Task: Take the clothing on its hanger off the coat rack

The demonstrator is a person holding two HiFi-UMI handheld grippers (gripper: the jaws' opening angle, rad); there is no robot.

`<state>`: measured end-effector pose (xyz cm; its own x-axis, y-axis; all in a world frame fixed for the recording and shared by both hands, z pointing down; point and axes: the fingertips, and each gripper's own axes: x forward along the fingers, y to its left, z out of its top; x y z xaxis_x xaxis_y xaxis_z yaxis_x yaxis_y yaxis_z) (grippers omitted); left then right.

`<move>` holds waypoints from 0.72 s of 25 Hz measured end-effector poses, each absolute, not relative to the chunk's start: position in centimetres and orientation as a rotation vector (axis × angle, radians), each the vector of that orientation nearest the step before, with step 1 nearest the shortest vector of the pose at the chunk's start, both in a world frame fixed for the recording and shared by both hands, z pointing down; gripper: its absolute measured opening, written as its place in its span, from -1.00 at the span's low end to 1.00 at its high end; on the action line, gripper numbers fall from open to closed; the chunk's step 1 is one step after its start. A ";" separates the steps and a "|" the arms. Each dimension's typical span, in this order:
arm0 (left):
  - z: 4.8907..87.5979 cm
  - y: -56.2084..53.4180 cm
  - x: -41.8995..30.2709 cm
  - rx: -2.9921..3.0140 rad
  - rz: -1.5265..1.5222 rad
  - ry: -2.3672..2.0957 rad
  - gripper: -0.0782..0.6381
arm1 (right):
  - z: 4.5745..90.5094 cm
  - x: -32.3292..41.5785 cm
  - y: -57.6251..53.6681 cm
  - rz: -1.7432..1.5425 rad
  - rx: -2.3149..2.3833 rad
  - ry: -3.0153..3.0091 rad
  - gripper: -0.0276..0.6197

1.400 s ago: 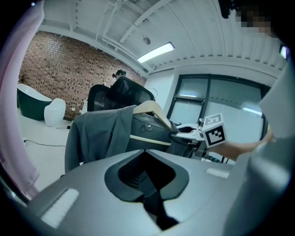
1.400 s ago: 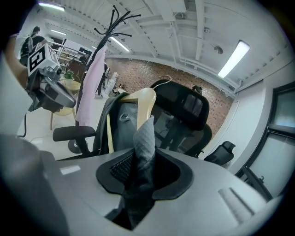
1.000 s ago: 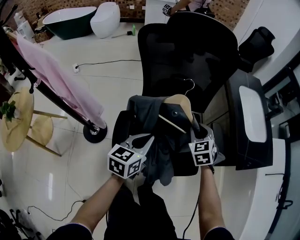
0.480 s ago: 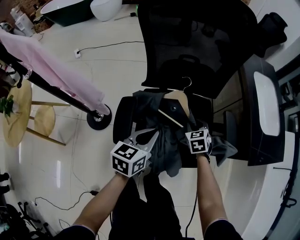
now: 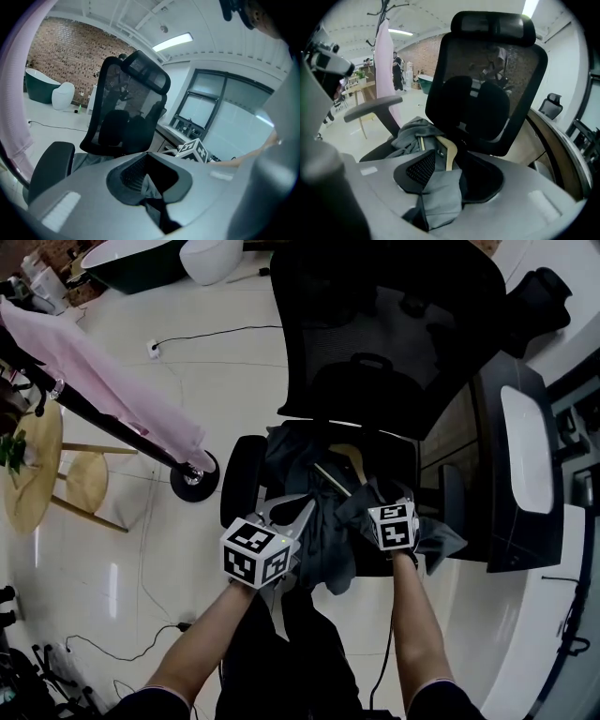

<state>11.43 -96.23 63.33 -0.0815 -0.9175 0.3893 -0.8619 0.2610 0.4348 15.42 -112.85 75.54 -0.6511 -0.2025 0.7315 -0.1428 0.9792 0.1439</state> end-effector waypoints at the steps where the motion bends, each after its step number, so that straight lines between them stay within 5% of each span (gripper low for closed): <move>1: 62.6 -96.6 11.2 1.618 -0.122 -1.952 -0.75 | 73.9 15.2 -112.9 -0.086 0.247 -2.327 -0.36; 9: 53.9 -98.4 10.1 1.782 -0.125 -2.013 -0.75 | 57.9 13.6 -110.4 -0.066 0.294 -2.661 -0.67; 18: 44.3 -96.7 12.1 1.992 -0.140 -2.032 -0.75 | 43.9 15.4 -104.5 0.001 0.238 -2.937 -0.72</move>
